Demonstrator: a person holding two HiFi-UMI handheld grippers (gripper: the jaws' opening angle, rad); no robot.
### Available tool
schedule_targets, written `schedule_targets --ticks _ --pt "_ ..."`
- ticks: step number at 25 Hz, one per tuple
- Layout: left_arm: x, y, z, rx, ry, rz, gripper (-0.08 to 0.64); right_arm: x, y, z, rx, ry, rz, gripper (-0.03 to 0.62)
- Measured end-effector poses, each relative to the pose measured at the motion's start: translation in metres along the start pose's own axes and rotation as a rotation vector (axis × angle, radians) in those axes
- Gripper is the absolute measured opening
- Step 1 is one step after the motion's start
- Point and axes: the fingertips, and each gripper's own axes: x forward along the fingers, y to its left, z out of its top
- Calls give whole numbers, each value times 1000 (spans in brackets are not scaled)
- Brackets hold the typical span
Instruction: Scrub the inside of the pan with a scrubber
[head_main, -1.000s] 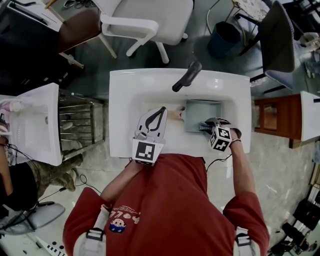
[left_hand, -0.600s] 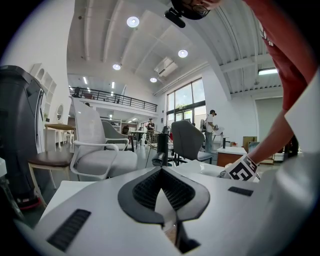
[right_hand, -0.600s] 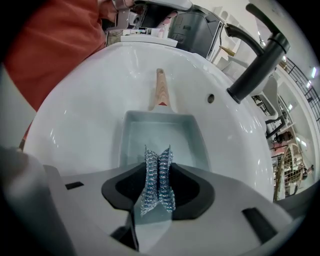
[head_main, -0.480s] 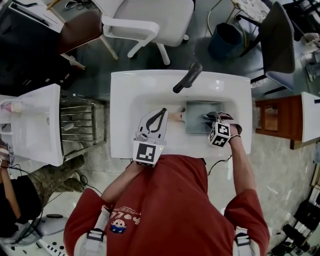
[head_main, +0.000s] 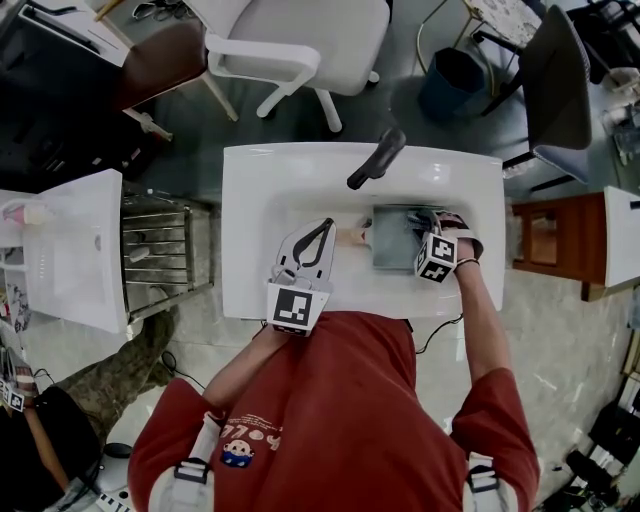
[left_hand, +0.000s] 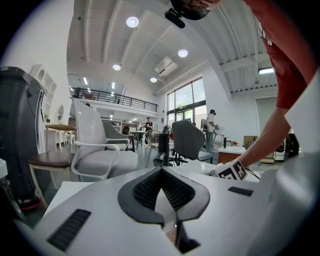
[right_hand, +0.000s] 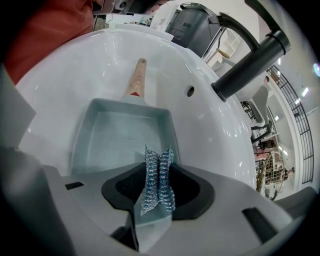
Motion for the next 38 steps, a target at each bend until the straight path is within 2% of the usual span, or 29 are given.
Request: schedule_targets --ticks 12,17,21,25,29,33,38 --pt "0 -1 -6 -34 12 4 14 2 -6 -2 -10 -9 -13 156" --pt "-1 0 -4 -17 -10 8 14 1 -6 -1 28 -9 -12 156" --pt "-2 2 -2 -15 -16 12 14 -14 -9 5 114 -29 -27 156" --pt "-4 15 -3 -13 -15 41 14 -51 -18 27 263 -112 -105 156" --pt "-7 29 4 -26 -2 70 14 -87 -22 49 373 -190 -176 158" --pt "-13 35 15 -31 10 81 14 -128 -32 72 529 -305 -248 160" --pt "-18 39 47 -2 -25 86 14 -188 -62 107 731 -521 -337 163"
